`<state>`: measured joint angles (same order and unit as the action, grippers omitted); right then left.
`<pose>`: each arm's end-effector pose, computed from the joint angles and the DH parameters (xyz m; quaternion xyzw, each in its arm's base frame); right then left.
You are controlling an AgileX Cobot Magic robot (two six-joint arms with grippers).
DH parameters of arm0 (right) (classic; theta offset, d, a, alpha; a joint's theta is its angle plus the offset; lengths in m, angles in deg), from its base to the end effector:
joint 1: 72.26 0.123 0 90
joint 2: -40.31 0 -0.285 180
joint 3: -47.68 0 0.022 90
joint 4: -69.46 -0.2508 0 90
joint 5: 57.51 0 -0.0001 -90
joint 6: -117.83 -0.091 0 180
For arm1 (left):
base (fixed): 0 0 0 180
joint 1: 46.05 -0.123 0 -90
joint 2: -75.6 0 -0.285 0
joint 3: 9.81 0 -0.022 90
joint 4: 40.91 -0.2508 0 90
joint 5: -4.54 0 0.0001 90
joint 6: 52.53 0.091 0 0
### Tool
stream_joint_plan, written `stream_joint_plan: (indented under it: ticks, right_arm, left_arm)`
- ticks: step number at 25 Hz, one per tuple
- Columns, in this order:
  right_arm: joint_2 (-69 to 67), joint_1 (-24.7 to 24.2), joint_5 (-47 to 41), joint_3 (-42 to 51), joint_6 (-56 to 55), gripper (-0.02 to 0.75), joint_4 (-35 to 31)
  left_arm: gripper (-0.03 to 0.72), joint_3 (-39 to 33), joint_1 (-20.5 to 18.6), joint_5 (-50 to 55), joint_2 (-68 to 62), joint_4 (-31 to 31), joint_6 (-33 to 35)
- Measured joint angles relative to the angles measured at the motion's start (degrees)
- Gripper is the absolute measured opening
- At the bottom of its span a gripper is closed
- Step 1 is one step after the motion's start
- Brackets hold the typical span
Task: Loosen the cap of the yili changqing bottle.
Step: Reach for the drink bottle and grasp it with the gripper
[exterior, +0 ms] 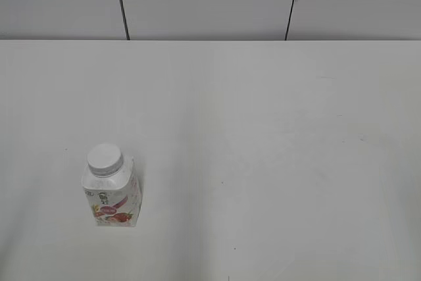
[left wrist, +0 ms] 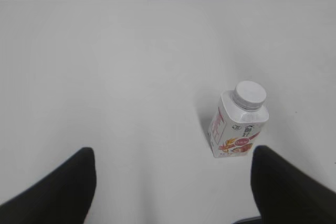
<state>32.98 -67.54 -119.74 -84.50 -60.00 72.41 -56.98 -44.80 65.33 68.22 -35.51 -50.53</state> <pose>-0.0084 -0.0049 0.2789 -0.0497 0.8526 -0.0141 0.5199 -0.0093 -0.0073 0.2842 0.0265 0.8436 -0.0435 0.5345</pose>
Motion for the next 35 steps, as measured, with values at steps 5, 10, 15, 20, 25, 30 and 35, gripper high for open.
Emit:
stream_joint_plan:
  ticks: [5,10,15,20,25,30,35]
  right_arm:
    - [0.0,0.0,0.0,0.0,0.0,0.586,0.0]
    - [0.0,0.0,0.0,0.0,0.0,0.586,0.0]
    - [0.0,0.0,0.0,0.0,0.0,0.586,0.0]
    - [0.0,0.0,0.0,0.0,0.0,0.586,0.0]
    - [0.0,0.0,0.0,0.0,0.0,0.586,0.0]
    - [0.0,0.0,0.0,0.0,0.0,0.586,0.0]
    - [0.0,0.0,0.0,0.0,0.0,0.586,0.0]
  left_arm:
    - [0.552,0.0,0.0,0.0,0.0,0.0,0.0]
    - [0.552,0.0,0.0,0.0,0.0,0.0,0.0]
    - [0.551,0.0,0.0,0.0,0.0,0.0,0.0]
    - [0.551,0.7,0.0,-3.3,0.0,-0.3,0.0]
    - [0.55,0.0,0.0,-17.4,0.0,-5.1,0.4]
    - [0.548,-6.4,0.0,-31.4,-1.8,-5.9,0.4]
    - [0.541,-12.9,0.0,-43.1,-6.1,-2.4,0.5]
